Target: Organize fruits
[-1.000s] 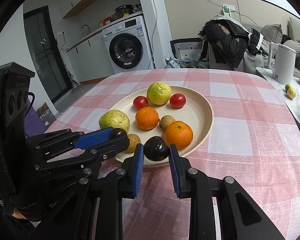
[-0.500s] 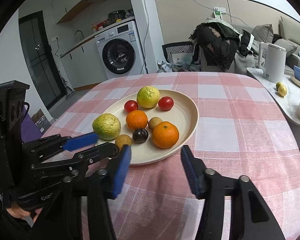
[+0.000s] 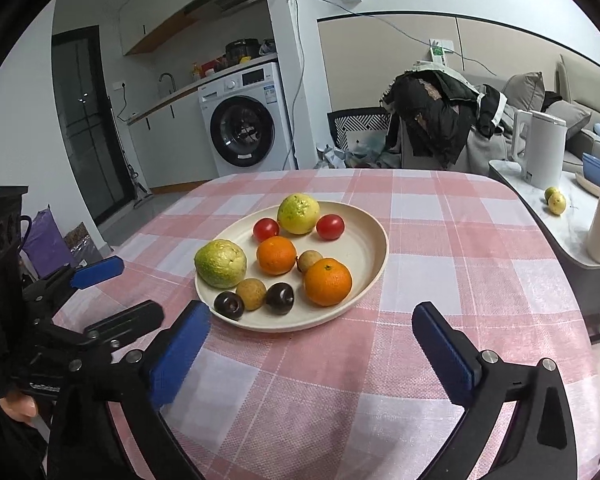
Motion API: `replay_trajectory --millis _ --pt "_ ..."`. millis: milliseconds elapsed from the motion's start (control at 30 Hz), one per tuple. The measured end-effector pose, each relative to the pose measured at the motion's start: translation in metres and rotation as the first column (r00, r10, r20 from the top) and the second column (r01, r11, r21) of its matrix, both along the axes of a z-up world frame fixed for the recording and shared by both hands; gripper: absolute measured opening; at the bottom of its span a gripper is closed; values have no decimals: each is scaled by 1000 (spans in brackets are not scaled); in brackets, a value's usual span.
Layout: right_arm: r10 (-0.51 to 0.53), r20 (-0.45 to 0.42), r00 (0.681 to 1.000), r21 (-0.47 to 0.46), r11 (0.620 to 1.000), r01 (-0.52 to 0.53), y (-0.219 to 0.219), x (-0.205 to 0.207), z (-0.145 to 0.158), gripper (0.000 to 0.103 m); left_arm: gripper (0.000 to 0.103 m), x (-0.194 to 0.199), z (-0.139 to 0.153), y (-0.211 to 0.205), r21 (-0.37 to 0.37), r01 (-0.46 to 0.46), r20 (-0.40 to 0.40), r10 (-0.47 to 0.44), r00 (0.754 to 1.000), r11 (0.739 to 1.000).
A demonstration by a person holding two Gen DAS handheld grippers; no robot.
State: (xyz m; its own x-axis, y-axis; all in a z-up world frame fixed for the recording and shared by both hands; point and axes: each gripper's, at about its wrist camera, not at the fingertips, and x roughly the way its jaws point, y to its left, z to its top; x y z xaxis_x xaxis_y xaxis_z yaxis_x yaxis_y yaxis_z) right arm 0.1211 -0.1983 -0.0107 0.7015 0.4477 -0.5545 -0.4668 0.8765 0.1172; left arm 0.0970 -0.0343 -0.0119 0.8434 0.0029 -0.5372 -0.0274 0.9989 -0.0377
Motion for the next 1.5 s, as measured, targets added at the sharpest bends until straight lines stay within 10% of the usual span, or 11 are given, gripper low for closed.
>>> replay_trajectory --millis 1500 --pt "55 108 993 -19 998 -53 8 -21 8 103 102 -11 7 8 -15 -34 11 34 999 999"
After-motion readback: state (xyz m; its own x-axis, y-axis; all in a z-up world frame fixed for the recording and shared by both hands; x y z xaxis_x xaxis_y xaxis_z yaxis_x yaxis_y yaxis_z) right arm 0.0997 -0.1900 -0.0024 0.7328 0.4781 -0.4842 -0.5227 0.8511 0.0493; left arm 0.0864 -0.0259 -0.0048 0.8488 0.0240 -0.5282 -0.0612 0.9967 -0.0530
